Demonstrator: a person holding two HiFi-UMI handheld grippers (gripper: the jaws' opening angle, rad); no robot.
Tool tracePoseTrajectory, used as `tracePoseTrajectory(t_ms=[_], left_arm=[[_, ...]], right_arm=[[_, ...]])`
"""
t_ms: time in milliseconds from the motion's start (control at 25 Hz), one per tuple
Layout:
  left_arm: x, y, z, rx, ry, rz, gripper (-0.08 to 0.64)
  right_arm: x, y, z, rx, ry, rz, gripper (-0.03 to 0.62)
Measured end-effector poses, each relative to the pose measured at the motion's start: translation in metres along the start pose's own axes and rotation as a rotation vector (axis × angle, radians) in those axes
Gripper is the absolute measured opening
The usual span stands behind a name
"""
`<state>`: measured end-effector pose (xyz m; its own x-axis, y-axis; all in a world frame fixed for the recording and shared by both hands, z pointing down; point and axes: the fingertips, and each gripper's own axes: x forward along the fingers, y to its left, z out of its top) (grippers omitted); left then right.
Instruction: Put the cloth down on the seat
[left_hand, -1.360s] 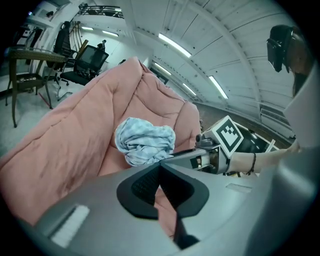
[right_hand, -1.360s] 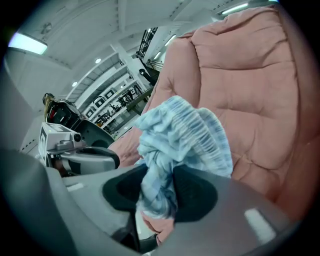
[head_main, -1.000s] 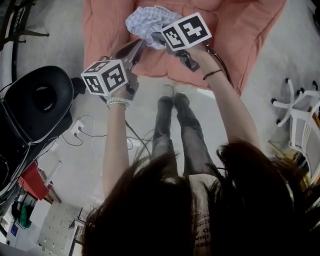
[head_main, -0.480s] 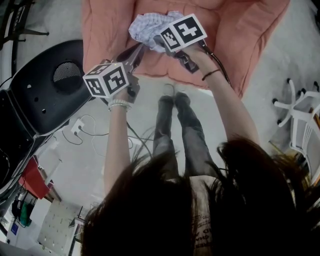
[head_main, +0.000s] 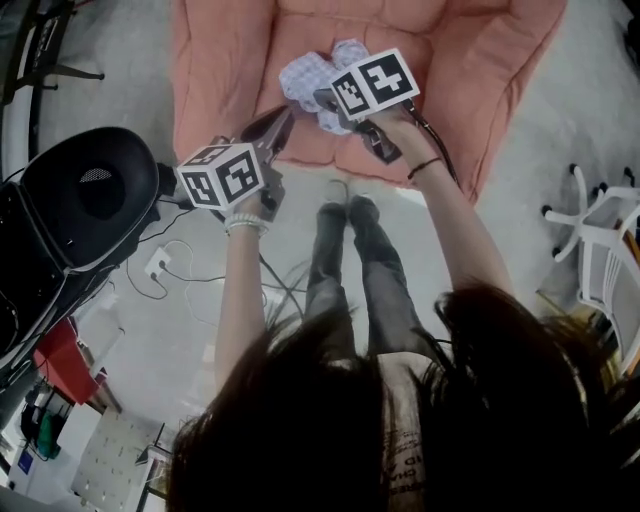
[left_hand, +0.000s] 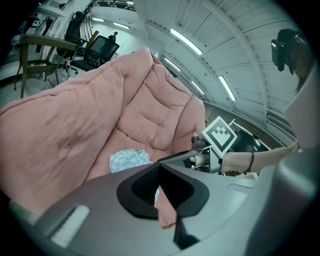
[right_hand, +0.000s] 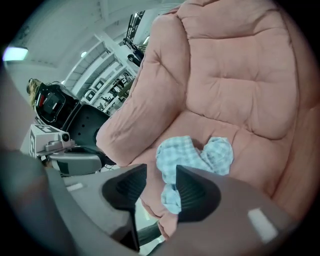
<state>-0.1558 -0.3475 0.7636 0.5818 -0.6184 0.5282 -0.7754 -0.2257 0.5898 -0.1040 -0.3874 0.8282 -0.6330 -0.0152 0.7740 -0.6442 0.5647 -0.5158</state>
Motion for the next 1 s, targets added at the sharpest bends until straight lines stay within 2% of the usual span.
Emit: tracePoseTrajectory(t_ms=[240,400,680,840,1000], left_arm=[[-0.013,-0.018,0.005,-0.008,-0.008,-0.002,-0.009],[-0.022,-0.031,0.022,0.007,-0.031,-0.010,-0.008],[-0.056,-0.086,0.048,0.015,-0.103,-0.026,-0.008],[-0.069,-0.100,0.060,-0.009,-0.153,-0.043,-0.009],[-0.087,-0.125,0.070,0.006,-0.192,-0.057,-0.008]], right_arm=[[-0.024,0.019,0.000,0.039,-0.040,0.038,0.173],[-0.043,0.032,0.013,0.054,-0.095,0.048,0.172],[-0.115,0.071,0.027,0.077,-0.263,0.049,0.156],[-0.135,0.087,0.034,0.101,-0.344,0.061,0.154],[-0.167,0.109,0.036,0.126,-0.435,0.083,0.144]])
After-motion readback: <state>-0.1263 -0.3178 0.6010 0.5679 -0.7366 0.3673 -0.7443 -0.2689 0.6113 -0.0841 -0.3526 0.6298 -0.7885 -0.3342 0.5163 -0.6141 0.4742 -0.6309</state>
